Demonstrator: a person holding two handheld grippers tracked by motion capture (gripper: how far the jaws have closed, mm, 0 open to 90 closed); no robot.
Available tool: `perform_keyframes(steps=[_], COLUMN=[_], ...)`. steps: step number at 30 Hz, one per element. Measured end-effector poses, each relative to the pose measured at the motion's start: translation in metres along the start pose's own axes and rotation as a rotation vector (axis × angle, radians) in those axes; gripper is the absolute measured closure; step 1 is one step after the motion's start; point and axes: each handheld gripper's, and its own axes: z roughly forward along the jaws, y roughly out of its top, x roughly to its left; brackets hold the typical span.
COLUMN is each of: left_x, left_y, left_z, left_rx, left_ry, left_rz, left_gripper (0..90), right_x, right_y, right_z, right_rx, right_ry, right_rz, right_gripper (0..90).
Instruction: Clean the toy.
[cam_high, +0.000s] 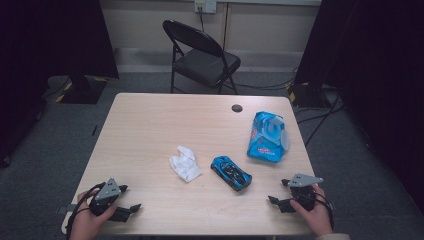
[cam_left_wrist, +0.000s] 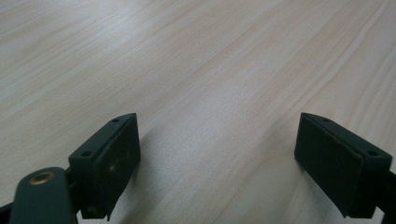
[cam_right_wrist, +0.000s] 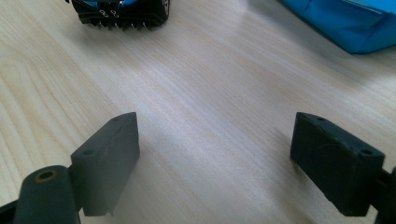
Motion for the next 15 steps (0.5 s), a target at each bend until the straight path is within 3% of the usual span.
perform_keyframes(steps=[15], left_x=[-0.0027], left_y=[0.0008], left_z=[0.0018], left_rx=[0.007], left_ry=[0.0], left_rz=[-0.001], left_gripper=[8.8], right_x=[-0.0021], right_y=[0.0009], right_z=[0.0013], right_rx=[0.003], right_ry=[0.005], right_rz=[-0.005], right_gripper=[14.1])
